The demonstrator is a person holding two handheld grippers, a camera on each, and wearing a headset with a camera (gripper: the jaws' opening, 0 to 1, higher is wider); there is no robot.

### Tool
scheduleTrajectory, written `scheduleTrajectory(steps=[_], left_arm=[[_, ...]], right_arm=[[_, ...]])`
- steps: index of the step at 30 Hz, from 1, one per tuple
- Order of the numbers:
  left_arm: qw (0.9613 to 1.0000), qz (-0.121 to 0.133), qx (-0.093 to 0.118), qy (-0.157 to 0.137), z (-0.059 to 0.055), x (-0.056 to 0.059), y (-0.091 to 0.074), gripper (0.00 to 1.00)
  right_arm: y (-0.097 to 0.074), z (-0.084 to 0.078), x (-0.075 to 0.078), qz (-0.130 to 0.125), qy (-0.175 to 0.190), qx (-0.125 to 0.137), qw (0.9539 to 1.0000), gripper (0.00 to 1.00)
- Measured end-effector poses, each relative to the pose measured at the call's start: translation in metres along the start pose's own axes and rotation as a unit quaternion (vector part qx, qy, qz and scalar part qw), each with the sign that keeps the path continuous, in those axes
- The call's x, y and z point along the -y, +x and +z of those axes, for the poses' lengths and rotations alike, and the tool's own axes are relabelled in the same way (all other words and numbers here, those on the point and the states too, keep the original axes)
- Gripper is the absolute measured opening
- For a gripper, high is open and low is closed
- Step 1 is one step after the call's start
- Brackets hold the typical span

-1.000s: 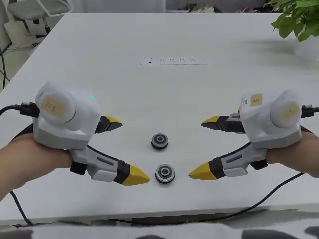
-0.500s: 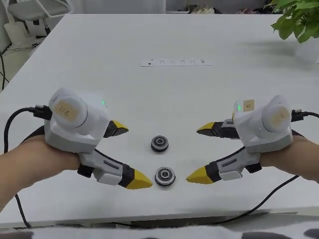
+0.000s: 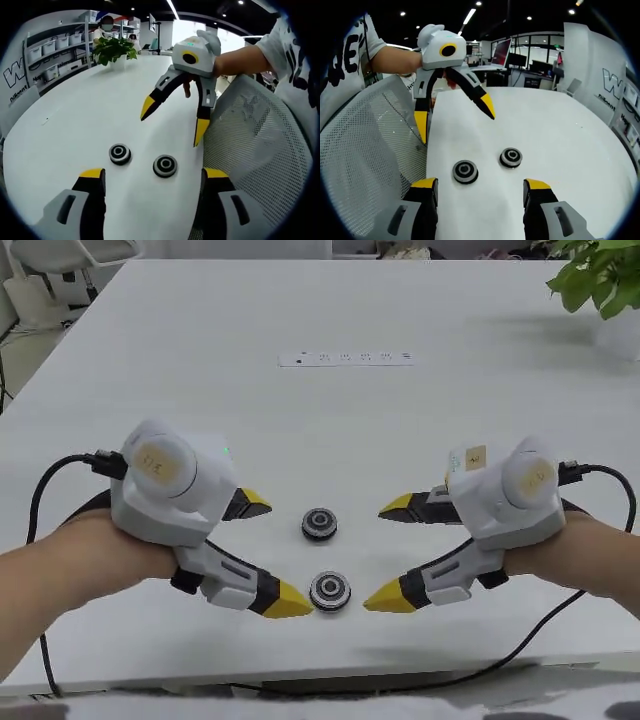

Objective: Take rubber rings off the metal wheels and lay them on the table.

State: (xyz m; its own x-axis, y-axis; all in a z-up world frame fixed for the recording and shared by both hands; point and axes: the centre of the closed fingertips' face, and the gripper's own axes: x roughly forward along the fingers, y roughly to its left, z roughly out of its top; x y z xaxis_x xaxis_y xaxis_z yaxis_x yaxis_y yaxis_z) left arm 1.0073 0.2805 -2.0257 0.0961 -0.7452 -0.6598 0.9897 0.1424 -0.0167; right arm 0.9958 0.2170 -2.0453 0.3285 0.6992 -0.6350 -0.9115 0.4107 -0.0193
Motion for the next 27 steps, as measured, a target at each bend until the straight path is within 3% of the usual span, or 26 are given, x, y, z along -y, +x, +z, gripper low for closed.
scheduleTrajectory(steps=[15,27], left_arm=[[0.9998,-0.015,-0.013,0.002,-0.003,0.003,0.015,0.73],[0.9991,-0.036,-0.020,-0.002,-0.004,0.010,0.025,0.64]], right_arm=[[0.011,-0.004,-0.001,0.014,0.005,-0.008,0.9999,0.62],[0.016,-0.006,-0.005,0.026,0.007,-0.011,0.9996,0.53]])
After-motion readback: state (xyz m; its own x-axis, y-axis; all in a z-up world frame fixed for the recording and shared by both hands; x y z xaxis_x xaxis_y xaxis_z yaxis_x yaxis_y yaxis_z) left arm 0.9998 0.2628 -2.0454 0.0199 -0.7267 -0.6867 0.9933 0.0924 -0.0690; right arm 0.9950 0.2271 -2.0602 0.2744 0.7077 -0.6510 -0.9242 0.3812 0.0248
